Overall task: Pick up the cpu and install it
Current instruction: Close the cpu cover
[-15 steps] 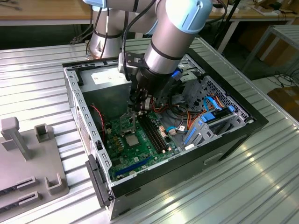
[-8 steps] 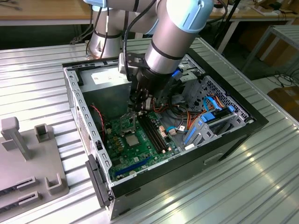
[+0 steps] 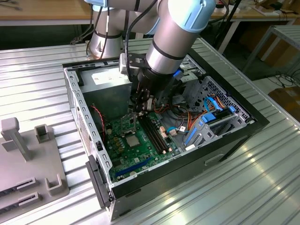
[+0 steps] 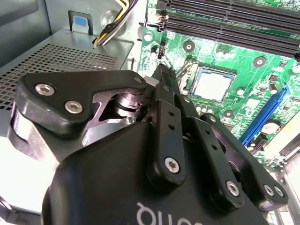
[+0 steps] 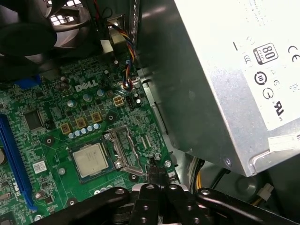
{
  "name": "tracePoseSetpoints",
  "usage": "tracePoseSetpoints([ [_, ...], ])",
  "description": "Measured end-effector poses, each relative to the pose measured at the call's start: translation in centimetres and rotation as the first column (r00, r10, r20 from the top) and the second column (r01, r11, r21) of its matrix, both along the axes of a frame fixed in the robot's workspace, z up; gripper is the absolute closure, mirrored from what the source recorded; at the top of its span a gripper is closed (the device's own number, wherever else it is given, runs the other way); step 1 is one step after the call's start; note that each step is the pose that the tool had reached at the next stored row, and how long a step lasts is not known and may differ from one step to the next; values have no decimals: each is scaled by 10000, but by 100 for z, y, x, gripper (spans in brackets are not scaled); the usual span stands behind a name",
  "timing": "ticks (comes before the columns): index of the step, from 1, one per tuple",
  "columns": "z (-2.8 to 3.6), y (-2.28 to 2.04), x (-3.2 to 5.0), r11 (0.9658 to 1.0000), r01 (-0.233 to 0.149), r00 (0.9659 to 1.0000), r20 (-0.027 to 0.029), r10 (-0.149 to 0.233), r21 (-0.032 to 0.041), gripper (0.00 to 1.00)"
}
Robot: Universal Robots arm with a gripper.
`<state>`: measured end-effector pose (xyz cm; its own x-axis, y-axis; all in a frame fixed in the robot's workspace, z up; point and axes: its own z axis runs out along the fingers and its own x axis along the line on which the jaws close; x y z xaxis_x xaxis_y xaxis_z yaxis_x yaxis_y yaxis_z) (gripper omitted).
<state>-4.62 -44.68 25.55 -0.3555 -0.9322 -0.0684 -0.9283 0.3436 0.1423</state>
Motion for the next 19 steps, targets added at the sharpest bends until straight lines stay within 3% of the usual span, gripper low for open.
tracePoseSetpoints([
  [7, 8, -15, 0, 10000, -48, 10000, 0, 48, 33, 89],
  [19, 21, -43, 0, 9998, -141, 9999, 1, 141, 152, 89],
])
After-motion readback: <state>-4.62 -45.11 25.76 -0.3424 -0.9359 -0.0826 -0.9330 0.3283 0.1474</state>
